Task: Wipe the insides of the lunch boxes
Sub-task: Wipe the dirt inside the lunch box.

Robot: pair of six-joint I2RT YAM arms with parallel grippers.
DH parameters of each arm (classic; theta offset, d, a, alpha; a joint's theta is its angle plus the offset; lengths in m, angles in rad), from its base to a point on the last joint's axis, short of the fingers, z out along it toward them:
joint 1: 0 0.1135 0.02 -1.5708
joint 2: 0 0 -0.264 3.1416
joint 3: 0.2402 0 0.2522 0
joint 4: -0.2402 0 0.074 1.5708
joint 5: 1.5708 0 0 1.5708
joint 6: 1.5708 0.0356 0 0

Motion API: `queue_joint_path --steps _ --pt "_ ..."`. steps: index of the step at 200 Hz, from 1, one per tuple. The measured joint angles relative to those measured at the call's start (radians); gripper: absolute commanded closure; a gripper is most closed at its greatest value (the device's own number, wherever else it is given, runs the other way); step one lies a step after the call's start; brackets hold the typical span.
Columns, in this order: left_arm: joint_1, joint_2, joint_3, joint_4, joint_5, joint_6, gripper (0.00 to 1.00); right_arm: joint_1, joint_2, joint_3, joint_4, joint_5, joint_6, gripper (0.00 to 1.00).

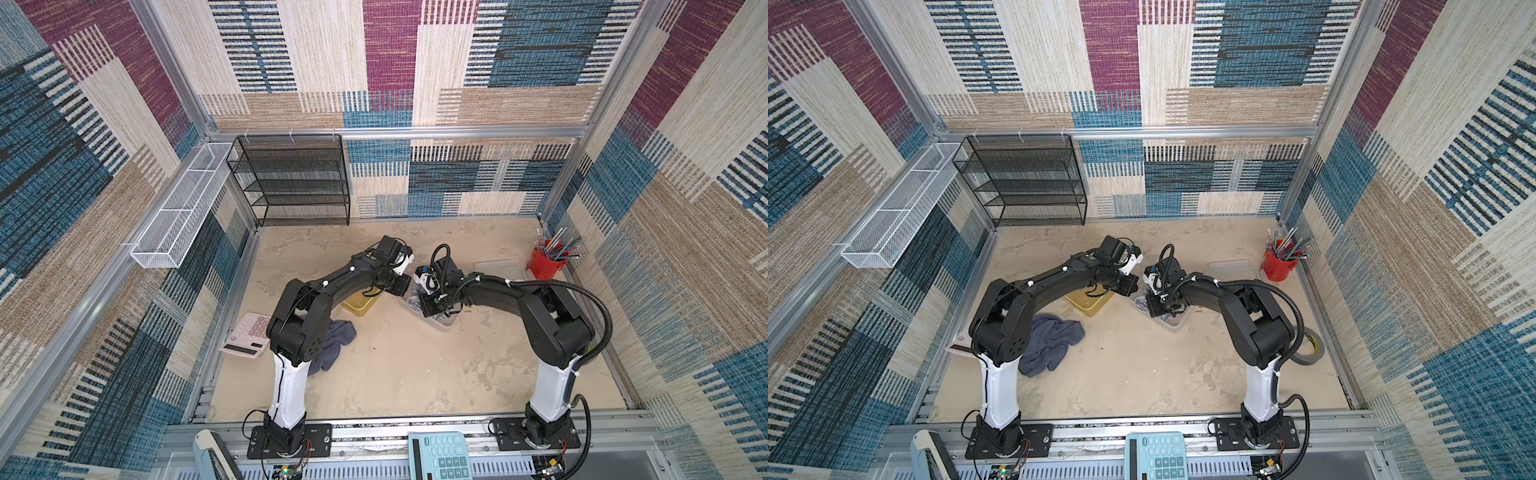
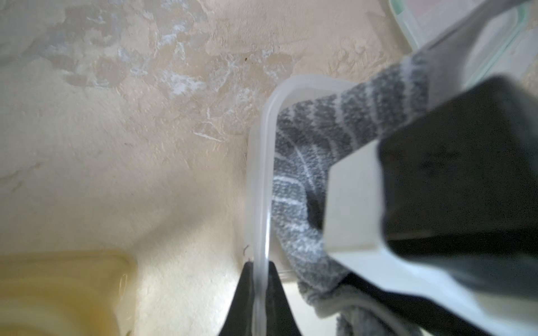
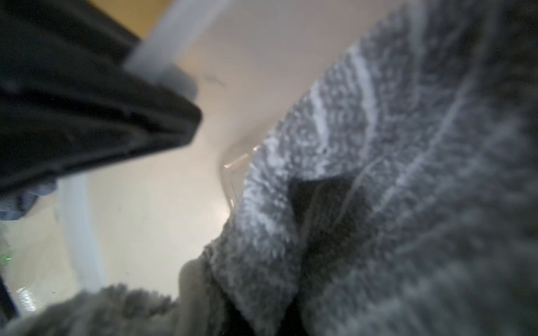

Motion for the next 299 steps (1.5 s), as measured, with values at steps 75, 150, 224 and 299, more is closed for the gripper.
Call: queue_joint_path --steps 75,150,224,299 --pt "-0.003 -0.006 -0.026 0.017 0.032 -0.004 1.0 0.001 0.035 0.026 0.052 -0.061 0.081 1.0" --pt "0.014 -0.02 0.001 -0.024 -0.017 0.007 1.0 -0.011 -0.114 -0.114 0.017 0.122 0.048 1.0" --pt "0.015 -0.015 0.017 -0.029 0.006 0.004 0.58 -0.011 -0.112 -0.11 0.018 0.146 0.073 1.0" --pt "-0.004 -0.215 -0.164 0.011 -0.052 -0.092 0.42 -0.011 -0.253 -0.063 0.07 0.153 0.13 1.0"
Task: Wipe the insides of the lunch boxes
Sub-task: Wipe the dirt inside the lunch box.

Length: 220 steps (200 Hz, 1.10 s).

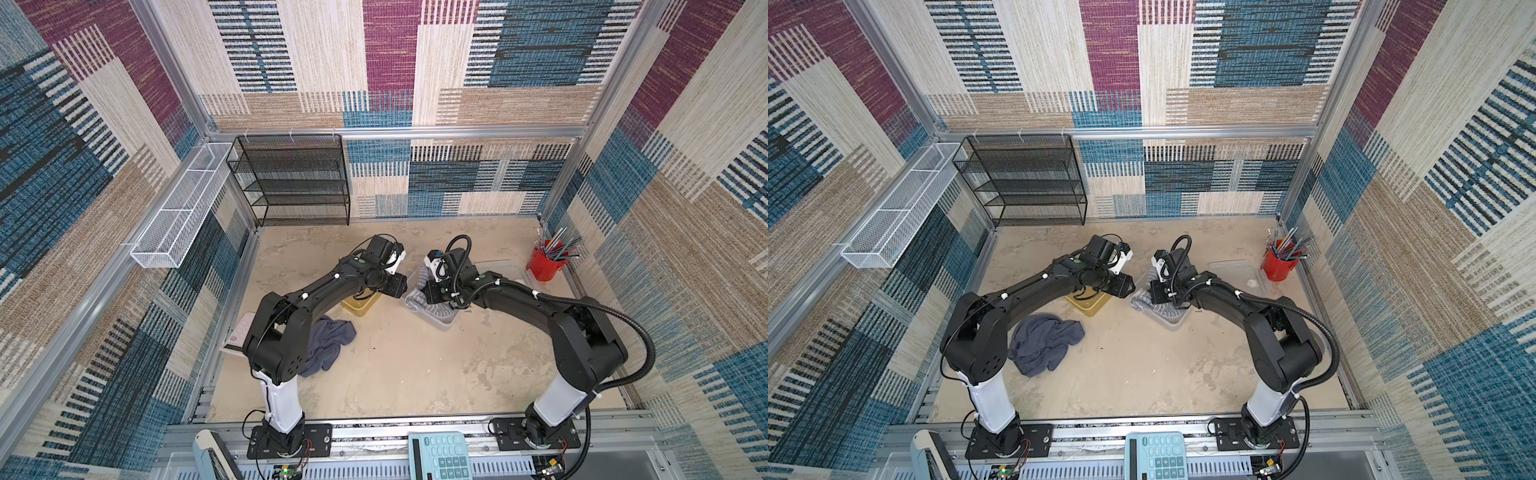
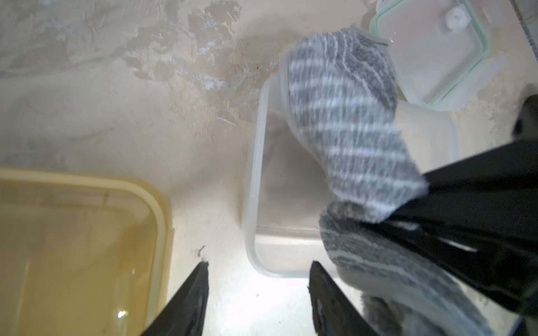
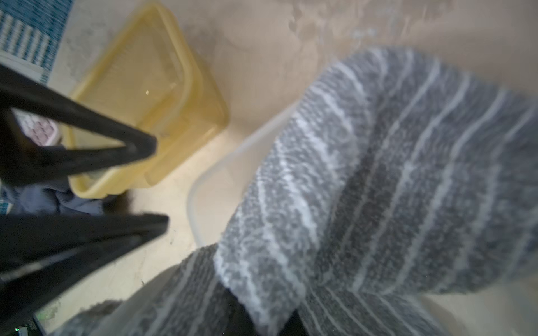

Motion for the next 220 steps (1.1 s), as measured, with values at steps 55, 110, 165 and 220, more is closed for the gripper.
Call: queue_joint_path --steps 55,110,165,220 --pt "-0.063 -0.054 -0.165 0.092 -0.022 -0.237 0.42 -0.022 -0.03 0.049 -0.027 0.119 -0.046 1.0" --pt "-0.091 0.035 -0.143 0.199 -0.018 -0.399 0.48 -0.027 -0.003 0.02 0.0 0.155 -0.122 1.0" --pt "-0.089 0.104 -0.088 0.204 -0.021 -0.437 0.49 -0.025 0.065 -0.022 0.035 0.239 -0.159 1.0" --pt "-0.088 0.019 -0.179 0.286 -0.019 -0.455 0.5 -0.024 0.114 -0.064 0.193 0.286 -0.152 1.0"
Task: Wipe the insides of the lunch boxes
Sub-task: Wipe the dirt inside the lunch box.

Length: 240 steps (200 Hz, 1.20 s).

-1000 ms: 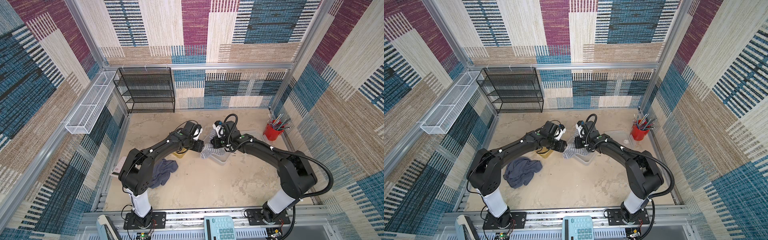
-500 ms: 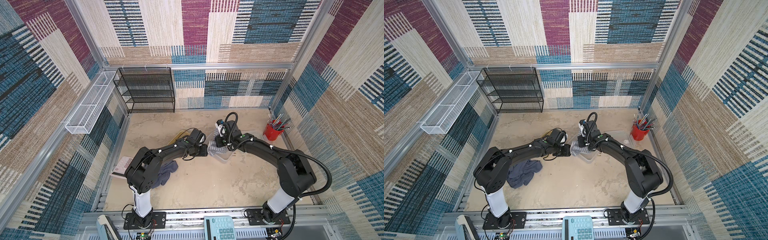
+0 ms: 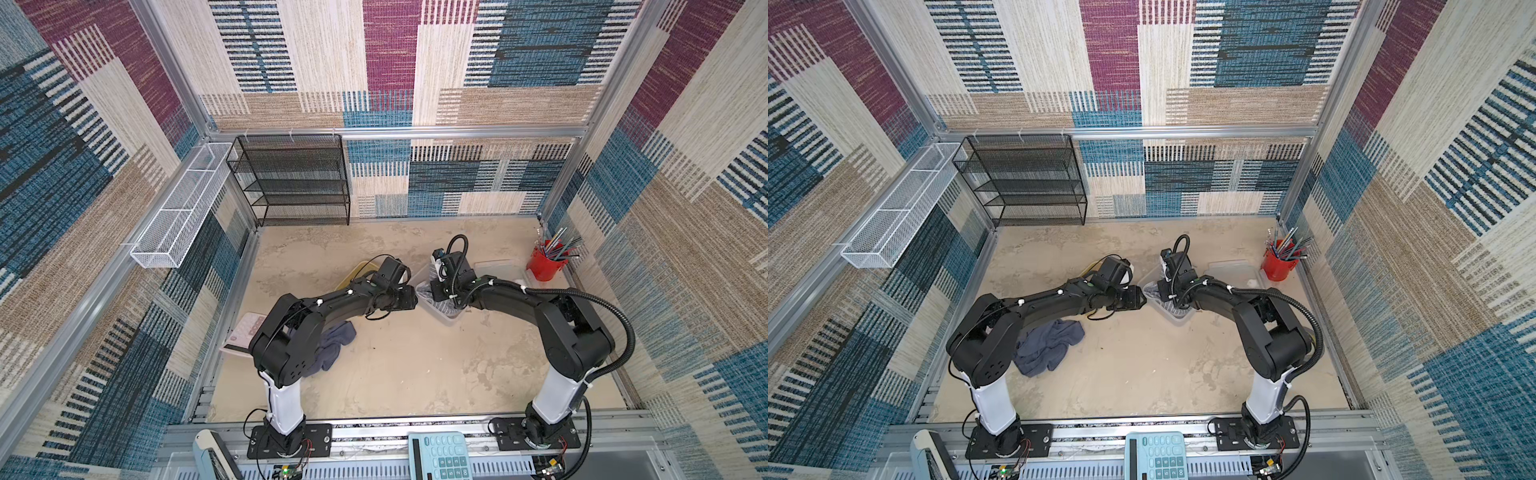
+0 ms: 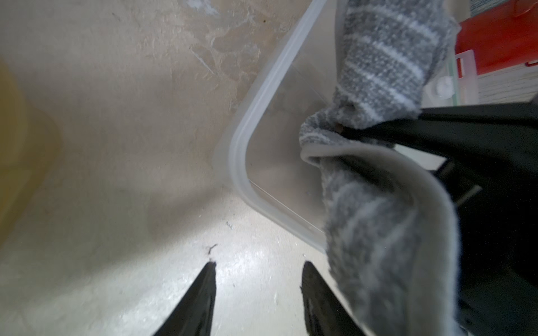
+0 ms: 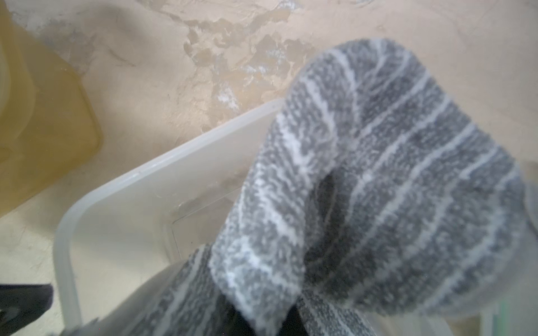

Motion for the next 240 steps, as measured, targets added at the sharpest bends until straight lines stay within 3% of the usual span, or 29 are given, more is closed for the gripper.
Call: queue_joint_path --steps 59,141,202,240 --pt "0.001 -0.039 -0.053 0.05 0.004 0.0 0.5 0.0 0.118 0.079 0.154 0.014 0.08 1.0" --pt "0.015 -0.117 -0.153 0.077 0.004 0.004 0.5 -0.002 0.24 0.143 0.176 -0.099 0.166 1.0" --pt "0.016 -0.104 -0.141 0.127 0.056 0.003 0.5 0.004 0.187 0.032 0.24 -0.169 0.404 1.0" --pt "-0.006 -0.123 -0.151 0.134 0.057 0.0 0.5 0.003 0.146 0.034 0.226 -0.143 0.487 1.0"
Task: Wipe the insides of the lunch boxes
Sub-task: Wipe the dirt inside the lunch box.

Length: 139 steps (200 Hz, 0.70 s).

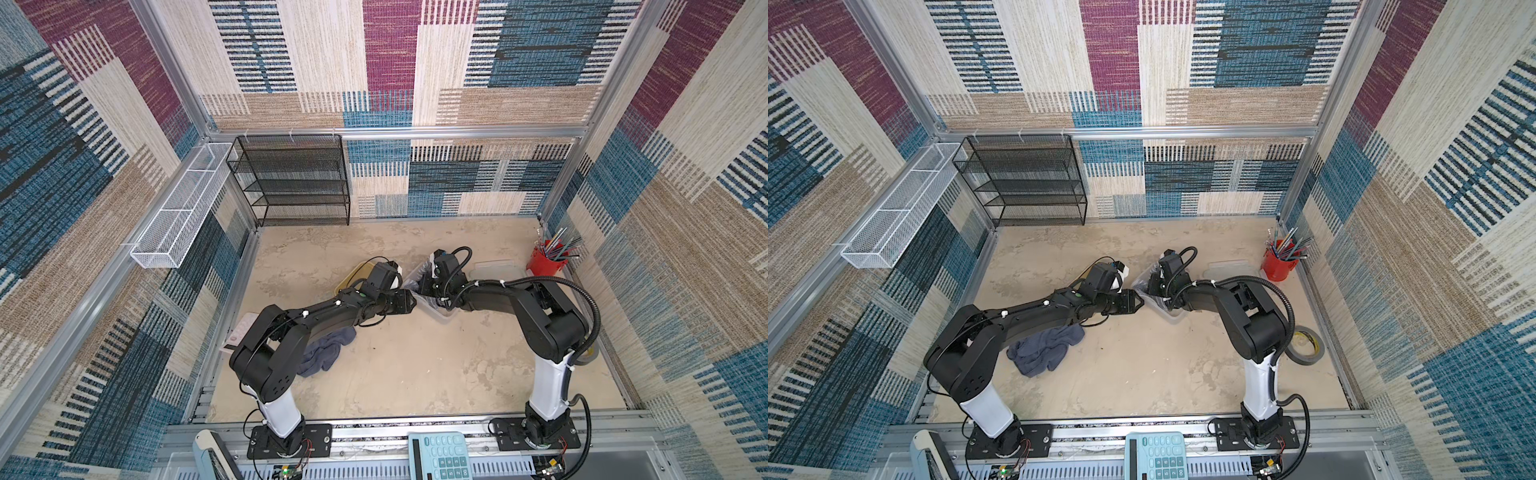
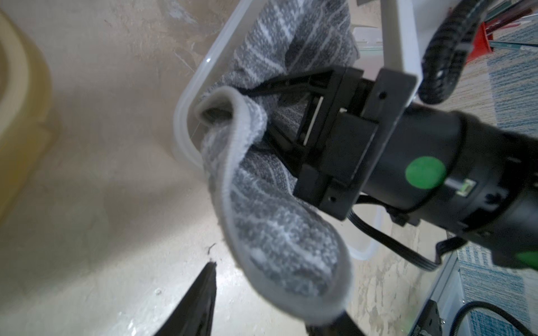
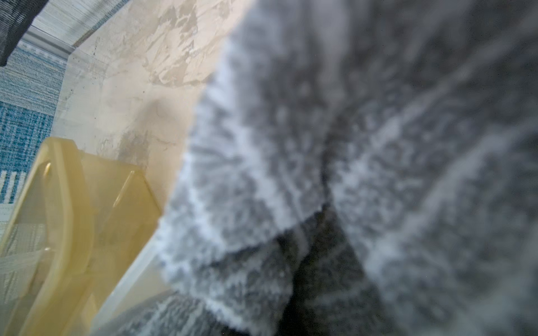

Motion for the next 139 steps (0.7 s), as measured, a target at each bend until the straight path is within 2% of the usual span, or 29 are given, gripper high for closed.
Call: queue_joint_path --steps 58,102,139 --pt "-0.053 -0.039 -0.034 0.008 -0.035 -0.023 0.5 0.0 -0.182 0.057 -0.066 0.161 -0.057 1.0" --pt "-0.065 0.03 0.033 0.009 -0.053 -0.06 0.48 0.0 -0.304 0.014 -0.138 0.37 -0.221 1.0" --pt "-0.067 0.124 0.13 -0.003 -0.054 -0.079 0.49 -0.001 -0.349 -0.035 -0.17 0.481 -0.374 1.0"
